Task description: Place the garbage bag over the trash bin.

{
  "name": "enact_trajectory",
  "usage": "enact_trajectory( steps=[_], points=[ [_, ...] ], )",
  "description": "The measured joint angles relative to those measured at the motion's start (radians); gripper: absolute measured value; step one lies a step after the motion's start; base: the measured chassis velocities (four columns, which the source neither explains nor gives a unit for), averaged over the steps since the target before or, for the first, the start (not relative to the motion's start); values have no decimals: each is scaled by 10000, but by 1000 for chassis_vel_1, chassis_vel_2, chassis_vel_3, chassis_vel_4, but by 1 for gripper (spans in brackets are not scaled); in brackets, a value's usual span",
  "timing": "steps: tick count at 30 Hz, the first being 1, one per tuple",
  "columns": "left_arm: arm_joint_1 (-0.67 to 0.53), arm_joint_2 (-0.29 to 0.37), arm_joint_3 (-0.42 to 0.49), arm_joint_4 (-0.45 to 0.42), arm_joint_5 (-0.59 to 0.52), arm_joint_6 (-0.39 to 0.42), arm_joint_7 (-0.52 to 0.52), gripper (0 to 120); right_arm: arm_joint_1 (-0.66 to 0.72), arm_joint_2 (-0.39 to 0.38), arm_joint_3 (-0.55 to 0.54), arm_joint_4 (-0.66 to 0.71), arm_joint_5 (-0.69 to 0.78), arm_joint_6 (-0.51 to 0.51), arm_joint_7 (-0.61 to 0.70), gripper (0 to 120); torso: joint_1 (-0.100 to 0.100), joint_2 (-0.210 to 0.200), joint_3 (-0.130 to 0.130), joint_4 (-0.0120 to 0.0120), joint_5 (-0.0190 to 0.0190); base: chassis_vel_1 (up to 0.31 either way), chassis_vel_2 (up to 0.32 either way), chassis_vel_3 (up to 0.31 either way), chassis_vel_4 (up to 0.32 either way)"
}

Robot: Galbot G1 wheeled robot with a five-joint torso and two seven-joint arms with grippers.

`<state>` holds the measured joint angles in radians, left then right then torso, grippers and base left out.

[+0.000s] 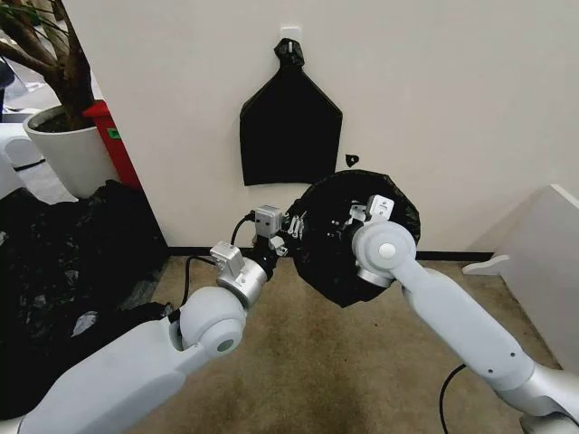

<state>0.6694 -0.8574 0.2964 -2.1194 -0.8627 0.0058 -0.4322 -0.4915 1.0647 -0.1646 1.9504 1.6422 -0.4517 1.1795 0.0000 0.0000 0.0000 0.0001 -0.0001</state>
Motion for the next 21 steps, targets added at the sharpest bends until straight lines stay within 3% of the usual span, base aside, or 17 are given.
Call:
enact_trajectory(
  steps=[11,21],
  points=[
    [-26,-44,-162,58,-5,5,-47,4,-476,-157,-236,455,184,22,-185,0,0,0,0,-3,2,0,0,0,0],
    [27,-90,-17,4,149,26,24,4,695,107,-236,256,696,194,-65,0,0,0,0,0,0,0,0,0,0]
  ],
)
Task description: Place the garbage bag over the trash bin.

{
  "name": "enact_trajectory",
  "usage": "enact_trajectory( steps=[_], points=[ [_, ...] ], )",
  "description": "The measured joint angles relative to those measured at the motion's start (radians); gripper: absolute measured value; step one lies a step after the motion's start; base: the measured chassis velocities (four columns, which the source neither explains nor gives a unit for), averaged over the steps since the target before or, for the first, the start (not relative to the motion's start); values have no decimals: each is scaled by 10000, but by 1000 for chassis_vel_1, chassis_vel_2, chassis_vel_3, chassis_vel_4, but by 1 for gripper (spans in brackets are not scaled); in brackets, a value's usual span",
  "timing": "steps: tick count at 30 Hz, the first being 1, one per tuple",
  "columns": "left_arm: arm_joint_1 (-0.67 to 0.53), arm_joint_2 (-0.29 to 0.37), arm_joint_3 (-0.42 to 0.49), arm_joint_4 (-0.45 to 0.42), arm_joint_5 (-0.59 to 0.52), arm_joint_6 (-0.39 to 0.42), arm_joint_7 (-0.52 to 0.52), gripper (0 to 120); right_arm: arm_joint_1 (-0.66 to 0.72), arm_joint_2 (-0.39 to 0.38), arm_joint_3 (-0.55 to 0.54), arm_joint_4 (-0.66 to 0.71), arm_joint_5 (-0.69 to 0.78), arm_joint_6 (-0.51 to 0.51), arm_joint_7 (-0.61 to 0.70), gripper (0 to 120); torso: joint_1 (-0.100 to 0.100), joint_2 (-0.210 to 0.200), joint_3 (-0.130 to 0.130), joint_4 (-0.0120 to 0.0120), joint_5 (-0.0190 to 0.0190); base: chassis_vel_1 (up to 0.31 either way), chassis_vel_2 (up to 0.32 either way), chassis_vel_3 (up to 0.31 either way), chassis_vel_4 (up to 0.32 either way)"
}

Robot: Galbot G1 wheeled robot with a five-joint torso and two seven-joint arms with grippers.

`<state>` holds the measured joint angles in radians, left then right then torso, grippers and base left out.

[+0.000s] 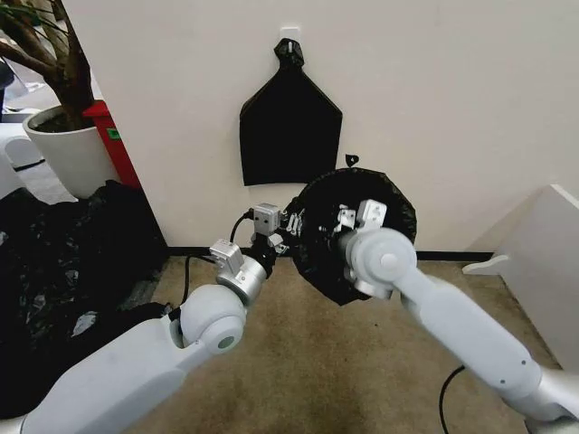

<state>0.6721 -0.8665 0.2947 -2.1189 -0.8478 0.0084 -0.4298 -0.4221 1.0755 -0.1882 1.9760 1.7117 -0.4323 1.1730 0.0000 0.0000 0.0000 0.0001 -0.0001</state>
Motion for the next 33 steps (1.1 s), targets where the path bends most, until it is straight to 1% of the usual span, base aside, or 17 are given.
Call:
enact_trajectory(
  steps=[12,22,24,33],
  points=[
    [-13,65,84,-307,44,-5,101,4,32,547,-153,-1544,-746,-68,-222,0,1,0,0,-2,1,0,0,0,0],
    [31,24,195,-398,63,-34,119,4,170,793,-121,-1971,-936,-72,-362,0,1,0,0,-1,1,0,0,0,0],
    [48,22,168,-378,63,-35,120,4,136,766,-103,-1929,-954,-71,-363,0,1,0,1,0,1,0,0,0,0],
    [103,-157,-490,94,-239,-52,-50,4,96,342,-108,-779,-655,-80,-279,0,1,0,0,-1,2,0,0,0,0]
  ],
)
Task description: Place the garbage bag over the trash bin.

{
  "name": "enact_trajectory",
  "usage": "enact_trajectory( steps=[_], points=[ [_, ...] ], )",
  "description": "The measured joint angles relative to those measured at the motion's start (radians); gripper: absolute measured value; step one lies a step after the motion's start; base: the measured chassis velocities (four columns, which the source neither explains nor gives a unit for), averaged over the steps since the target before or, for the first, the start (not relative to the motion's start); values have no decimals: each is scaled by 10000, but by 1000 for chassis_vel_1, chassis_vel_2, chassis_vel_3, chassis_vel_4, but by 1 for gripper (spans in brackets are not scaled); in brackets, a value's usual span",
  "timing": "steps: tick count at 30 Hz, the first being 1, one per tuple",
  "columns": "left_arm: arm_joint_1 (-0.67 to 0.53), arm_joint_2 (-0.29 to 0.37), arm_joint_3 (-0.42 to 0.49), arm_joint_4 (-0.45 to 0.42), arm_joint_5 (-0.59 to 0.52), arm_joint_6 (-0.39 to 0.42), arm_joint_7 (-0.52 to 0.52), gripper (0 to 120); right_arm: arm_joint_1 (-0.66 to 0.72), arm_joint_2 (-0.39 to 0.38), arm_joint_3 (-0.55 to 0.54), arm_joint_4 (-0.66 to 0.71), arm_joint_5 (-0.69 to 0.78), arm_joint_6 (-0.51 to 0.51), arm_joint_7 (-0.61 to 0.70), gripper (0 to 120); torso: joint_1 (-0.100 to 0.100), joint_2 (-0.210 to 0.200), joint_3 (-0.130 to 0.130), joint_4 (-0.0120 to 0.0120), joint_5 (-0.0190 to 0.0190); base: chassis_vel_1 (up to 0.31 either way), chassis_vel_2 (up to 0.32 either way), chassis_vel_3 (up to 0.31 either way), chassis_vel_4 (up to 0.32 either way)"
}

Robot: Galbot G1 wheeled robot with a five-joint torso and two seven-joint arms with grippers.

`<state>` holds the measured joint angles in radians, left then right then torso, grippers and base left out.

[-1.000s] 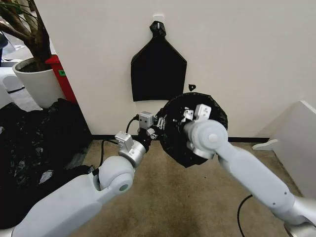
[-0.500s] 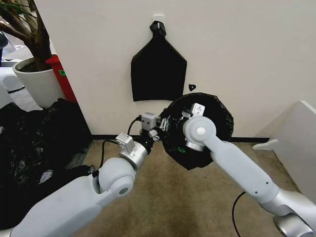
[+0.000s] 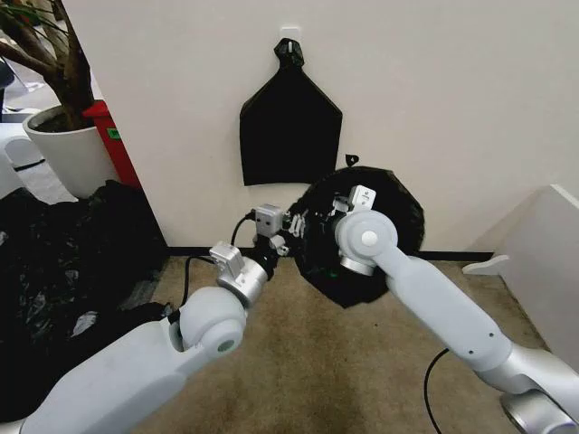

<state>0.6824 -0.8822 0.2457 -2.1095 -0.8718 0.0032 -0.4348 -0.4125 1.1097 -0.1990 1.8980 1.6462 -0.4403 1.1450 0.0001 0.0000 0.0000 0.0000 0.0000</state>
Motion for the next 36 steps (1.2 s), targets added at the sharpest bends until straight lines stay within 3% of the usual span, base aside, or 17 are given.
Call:
enact_trajectory(
  steps=[10,17,19,22,23,26,29,32,36],
  points=[
    [120,-208,-805,488,-918,4,-338,4,265,-538,27,1136,260,-40,62,0,0,0,0,0,-1,0,0,0,0],
    [522,-38,-1651,641,-2019,215,-543,4,10,-1481,1011,2405,930,-160,-512,0,0,0,0,2,0,0,0,0,0],
    [611,23,-1886,669,-2602,277,-570,4,-351,-2023,1684,2896,1114,-168,-1335,0,0,0,-1,0,0,0,0,0,0],
    [795,82,-2350,718,-3967,423,-473,4,-1280,-3142,2667,3355,531,107,-3861,0,0,0,-1,-4,2,0,0,0,0],
    [795,82,-2350,718,-3967,423,-473,4,-1280,-3142,2667,3355,531,107,-3861,0,0,0,-1,-4,2,0,0,0,0],
    [1032,154,-2920,819,-5423,559,-164,4,-2411,-3964,3837,3403,0,569,-6124,0,-1,1,-2,-4,2,0,0,0,0],
    [1215,223,-3260,927,-6383,604,-39,4,-3374,-4283,4889,3405,0,710,-7036,0,-1,1,-2,-4,0,0,0,0,0],
    [1558,384,-3423,864,-6794,589,-61,4,-3724,-4310,5158,3350,-40,737,-7438,0,-1,1,-2,-8,3,0,0,0,0],
    [2382,719,-4151,565,-7551,420,-427,4,-4250,-3938,5352,3330,-83,729,-7699,4,-1,0,-1,11,2,0,0,0,0]
  ],
)
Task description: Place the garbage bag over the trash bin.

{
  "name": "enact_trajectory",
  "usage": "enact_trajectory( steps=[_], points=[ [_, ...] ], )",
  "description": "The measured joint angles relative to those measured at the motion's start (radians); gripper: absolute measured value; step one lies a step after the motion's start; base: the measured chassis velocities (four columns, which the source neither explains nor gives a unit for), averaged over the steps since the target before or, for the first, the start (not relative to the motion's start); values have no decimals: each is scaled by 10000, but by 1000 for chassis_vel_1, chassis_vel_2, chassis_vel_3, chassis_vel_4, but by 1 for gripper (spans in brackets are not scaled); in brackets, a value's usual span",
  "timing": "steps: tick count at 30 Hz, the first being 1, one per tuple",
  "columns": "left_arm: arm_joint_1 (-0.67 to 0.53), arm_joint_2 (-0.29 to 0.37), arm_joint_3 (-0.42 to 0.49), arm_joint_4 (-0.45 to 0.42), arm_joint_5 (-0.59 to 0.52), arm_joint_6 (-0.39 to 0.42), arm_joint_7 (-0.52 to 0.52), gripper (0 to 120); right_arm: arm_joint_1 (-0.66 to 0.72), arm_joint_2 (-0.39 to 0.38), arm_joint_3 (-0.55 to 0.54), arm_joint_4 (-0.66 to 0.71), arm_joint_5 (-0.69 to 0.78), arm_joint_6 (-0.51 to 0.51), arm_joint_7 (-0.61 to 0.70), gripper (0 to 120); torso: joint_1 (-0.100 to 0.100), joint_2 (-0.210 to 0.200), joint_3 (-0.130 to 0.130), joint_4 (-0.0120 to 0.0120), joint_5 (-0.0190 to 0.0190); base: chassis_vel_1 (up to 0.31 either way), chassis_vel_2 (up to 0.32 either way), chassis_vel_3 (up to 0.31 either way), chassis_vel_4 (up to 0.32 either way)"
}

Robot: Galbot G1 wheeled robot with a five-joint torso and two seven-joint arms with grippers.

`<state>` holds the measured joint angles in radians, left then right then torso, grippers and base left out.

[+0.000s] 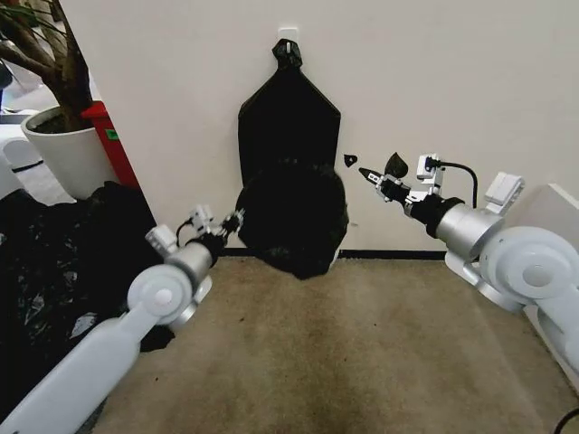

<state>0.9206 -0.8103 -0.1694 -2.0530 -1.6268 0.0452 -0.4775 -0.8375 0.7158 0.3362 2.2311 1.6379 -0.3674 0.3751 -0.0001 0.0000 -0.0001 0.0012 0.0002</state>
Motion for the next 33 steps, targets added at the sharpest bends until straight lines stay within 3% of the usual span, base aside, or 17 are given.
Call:
enact_trajectory(
  steps=[2,7,12,13,14,18,24,33],
  points=[
    [22,2,-81,-15,-185,-44,-158,4,-248,112,150,100,8,-1,33,8,0,0,0,3,-1,0,0,0,0],
    [-94,-87,-345,-24,-1150,-216,-940,4,-2303,770,1472,595,104,21,-196,29,0,1,-1,-19,2,0,0,0,0],
    [-204,-145,-374,-26,-1578,-321,-1363,4,-3476,1164,1865,793,214,86,-927,44,0,0,-1,-12,-5,0,0,0,0],
    [-287,-212,-375,-26,-1769,-359,-1544,4,-3933,1319,1861,750,185,179,-1464,51,0,0,0,-8,-4,0,0,0,0],
    [-521,-358,-271,14,-2142,-453,-1888,4,-4640,1557,1664,99,-444,349,-3173,63,0,0,1,-12,-3,0,0,0,0],
    [-724,-448,-178,41,-2800,-531,-2188,4,-5144,1938,1272,-559,-1279,486,-4683,79,0,0,1,-14,0,0,0,0,0],
    [-953,-572,-201,149,-3896,-625,-2419,4,-5285,2436,817,-532,-1612,566,-4469,98,0,0,1,-12,-2,0,0,0,0],
    [-1227,-893,11,403,-4455,-701,-2611,4,-5083,3049,407,394,-1337,517,-1688,100,0,0,1,-11,-4,0,0,0,0]
  ],
)
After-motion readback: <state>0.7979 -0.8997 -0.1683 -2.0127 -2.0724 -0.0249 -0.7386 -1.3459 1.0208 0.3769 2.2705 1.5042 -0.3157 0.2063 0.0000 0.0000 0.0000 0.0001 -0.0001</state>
